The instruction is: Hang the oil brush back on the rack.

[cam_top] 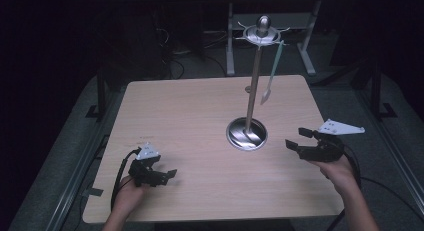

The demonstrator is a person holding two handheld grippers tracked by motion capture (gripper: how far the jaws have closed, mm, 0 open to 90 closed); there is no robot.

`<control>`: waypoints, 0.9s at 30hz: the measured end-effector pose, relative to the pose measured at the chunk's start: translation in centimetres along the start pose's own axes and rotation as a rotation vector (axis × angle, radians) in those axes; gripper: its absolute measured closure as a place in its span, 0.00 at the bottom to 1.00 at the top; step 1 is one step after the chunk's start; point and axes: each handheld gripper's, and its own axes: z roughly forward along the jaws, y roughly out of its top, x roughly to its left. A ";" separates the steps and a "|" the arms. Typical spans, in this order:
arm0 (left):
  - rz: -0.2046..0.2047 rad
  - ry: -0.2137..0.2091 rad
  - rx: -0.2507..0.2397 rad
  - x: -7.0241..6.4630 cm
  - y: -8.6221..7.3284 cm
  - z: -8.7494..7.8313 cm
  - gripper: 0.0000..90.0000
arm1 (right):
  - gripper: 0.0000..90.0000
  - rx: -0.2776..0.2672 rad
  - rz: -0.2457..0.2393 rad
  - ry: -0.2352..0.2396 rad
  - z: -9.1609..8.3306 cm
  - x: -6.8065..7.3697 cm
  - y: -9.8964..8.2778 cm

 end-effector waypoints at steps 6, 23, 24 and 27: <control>0.002 -0.001 -0.001 0.0 0.0 0.0 0.15 | 0.23 0.012 0.007 -0.005 0.4 0.0 -1.3; 0.007 0.000 0.002 0.2 0.0 0.0 0.15 | 0.16 0.076 -0.016 -0.098 1.4 0.4 -5.4; 0.007 0.001 0.004 0.2 0.0 0.0 0.15 | 0.16 0.076 -0.013 -0.097 1.5 0.3 -5.5; 0.003 -0.001 -0.002 0.1 -0.1 0.0 0.15 | 0.16 0.089 -0.013 -0.102 1.6 0.0 -5.7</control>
